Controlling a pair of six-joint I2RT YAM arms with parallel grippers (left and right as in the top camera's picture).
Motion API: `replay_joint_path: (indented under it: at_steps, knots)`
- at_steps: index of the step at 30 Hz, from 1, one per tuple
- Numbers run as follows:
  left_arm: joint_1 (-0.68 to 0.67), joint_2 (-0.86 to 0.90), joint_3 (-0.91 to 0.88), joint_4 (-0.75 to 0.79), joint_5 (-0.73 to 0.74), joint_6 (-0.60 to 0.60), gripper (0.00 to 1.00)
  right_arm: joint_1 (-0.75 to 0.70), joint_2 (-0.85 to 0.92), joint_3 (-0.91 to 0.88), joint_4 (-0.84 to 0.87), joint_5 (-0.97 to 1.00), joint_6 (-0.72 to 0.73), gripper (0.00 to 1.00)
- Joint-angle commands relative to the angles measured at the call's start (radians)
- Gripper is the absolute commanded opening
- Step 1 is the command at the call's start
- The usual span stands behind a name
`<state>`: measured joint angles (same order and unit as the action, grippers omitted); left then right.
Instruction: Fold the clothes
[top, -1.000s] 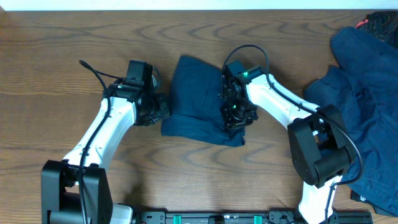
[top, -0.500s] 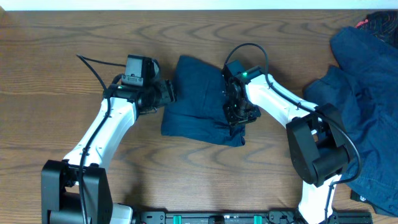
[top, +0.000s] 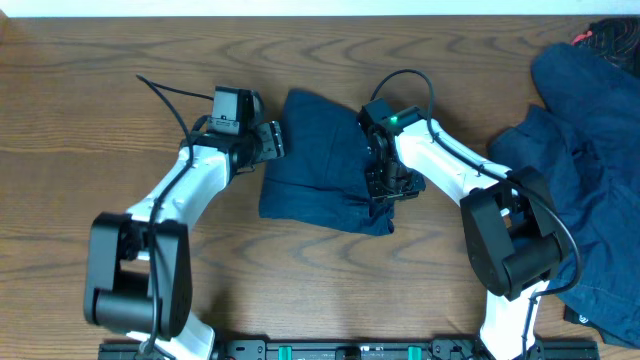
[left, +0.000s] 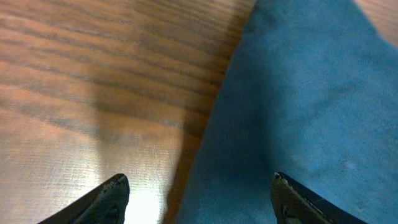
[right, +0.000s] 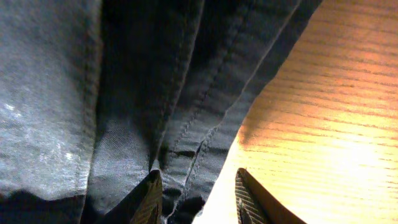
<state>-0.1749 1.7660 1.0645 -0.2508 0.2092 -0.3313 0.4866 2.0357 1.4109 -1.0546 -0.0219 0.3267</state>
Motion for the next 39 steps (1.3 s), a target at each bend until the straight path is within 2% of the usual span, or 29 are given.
replay_joint_path:
  at_steps: [1,5,7,13,17,21,26,34,39]
  knots:
    - [0.0,0.048,-0.002,0.02,0.019,0.028,0.74,-0.001,0.012,-0.001,-0.003,0.014,0.017,0.37]
    - [0.0,0.106,-0.002,0.032,0.132,0.028,0.74,-0.001,0.012,-0.001,-0.002,0.014,0.017,0.38]
    - [-0.001,0.136,-0.002,0.029,0.188,0.028,0.69,-0.001,0.012,-0.001,0.0,0.014,0.017,0.38]
    - [-0.001,0.182,-0.002,0.025,0.356,0.028,0.22,-0.001,0.012,-0.001,0.0,0.014,0.017,0.38]
    - [0.0,0.18,-0.002,0.026,0.405,0.028,0.06,-0.001,0.012,-0.001,0.0,0.014,0.018,0.38]
    - [0.011,0.165,-0.002,0.015,0.407,0.051,0.06,-0.001,0.012,-0.001,-0.004,0.015,0.017,0.38]
    - [0.115,0.075,-0.002,-0.003,0.319,0.01,0.06,-0.003,0.012,-0.001,-0.009,0.016,0.018,0.37]
    - [0.415,-0.084,-0.002,-0.056,0.016,-0.035,0.06,-0.012,0.011,-0.001,-0.011,0.015,0.017,0.37]
    - [0.612,-0.094,-0.002,-0.12,-0.019,-0.061,0.06,-0.012,0.011,-0.001,-0.011,0.015,0.017,0.37]
